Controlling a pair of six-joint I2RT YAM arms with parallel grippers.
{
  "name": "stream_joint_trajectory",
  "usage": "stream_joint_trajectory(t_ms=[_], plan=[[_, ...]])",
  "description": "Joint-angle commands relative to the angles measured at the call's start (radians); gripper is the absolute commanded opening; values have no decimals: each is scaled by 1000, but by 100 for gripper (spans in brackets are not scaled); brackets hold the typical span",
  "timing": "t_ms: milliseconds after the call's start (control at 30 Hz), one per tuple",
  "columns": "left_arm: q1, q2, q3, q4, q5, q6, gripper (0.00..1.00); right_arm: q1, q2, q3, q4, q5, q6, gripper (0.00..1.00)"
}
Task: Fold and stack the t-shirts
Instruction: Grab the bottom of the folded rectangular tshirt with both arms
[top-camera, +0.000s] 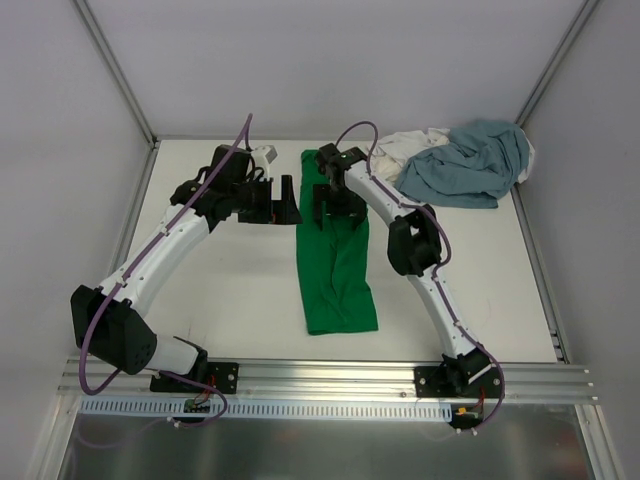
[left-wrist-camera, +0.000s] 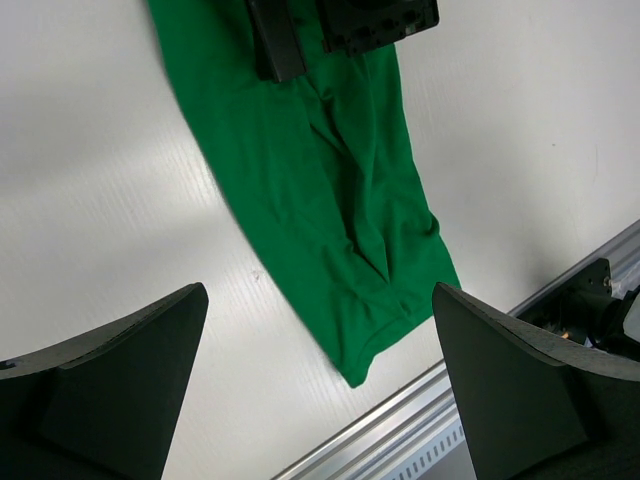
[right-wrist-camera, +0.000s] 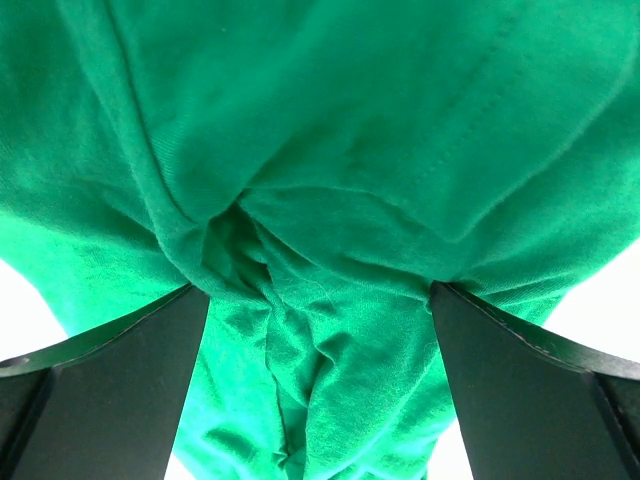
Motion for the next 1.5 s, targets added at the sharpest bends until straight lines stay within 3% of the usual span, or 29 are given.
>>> stream_joint_trajectory(t_ms=[0,333,467,733,967,1133,1300,1467], plan=[[15,-36,0,0,20,11,99,-29,39,33,79,10,-13,99],[18,-36,-4,0,18,0,99,-37,-16,21,175,-94,-14,99],[18,-39,-27,34,24,-14,99,-31,-149,-97,239,-177,4,99],[17,-16,-86,141,77,-96,99,-3,-436,-405,257,-182,-28,99],[-9,12,-199,302,185,-222,99,-17,-709,-658,239,-44,-97,99],[-11,-16,-404,497,337,-359,99,-84,-886,-984,332,-94,-88,99],[-12,-33,-576,577,426,-458,99,-95,-1042,-1333,457,-197,-71,100],[-32,-48,-775,837,495,-624,99,-94,-1105,-1535,607,-277,-7,100]])
